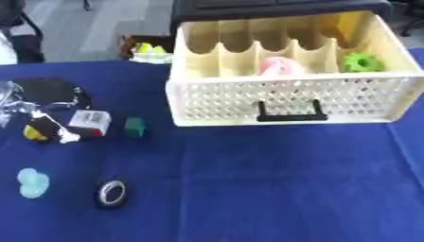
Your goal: Pick up objects from table and place into drawer.
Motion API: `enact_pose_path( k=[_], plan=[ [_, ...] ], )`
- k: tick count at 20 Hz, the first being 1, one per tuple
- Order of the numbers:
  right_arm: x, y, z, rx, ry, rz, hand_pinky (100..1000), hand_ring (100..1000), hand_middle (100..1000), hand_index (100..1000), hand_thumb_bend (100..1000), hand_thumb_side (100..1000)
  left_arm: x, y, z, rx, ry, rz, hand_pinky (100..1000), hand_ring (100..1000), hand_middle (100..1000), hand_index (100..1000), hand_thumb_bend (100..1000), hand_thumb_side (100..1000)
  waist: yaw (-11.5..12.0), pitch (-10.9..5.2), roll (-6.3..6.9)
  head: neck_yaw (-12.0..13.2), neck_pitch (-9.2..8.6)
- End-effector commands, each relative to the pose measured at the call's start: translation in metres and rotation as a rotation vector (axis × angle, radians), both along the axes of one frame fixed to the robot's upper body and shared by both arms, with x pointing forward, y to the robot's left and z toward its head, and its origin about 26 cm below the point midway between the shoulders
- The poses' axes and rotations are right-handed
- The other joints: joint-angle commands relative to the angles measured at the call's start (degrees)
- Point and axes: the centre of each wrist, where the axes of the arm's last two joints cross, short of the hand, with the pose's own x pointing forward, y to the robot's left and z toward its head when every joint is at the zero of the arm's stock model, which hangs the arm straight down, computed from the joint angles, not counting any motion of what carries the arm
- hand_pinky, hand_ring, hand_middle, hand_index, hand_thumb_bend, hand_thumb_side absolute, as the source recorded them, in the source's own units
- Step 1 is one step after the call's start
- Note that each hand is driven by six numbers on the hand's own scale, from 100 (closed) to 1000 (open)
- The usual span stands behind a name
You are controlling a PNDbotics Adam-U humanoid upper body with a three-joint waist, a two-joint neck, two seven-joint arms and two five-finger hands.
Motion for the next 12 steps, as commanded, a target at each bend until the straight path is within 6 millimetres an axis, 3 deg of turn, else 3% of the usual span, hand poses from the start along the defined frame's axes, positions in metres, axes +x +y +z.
enact_pose_path(
  k=[1, 12],
  plan=[
    [-0.0033, -0.0009, 0.0047, -0.004, -0.015, -0.001, 882, 681, 521, 779, 100, 1000, -0.0037, 0.0032, 0.0222, -0.007, -0.04, -0.003, 523, 627, 520, 606, 136, 484, 0.1, -2.1, -0.21, 0.2, 0.31],
    [-0.0024, 0.0009, 0.0011, -0.002, 0.0, 0.006, 881, 681, 522, 779, 100, 1000, -0.0053, -0.0023, 0.0321, -0.075, -0.028, -0.04, 514, 615, 514, 600, 100, 411, 0.7, -3.51, -0.4, 0.2, 0.93]
  ],
)
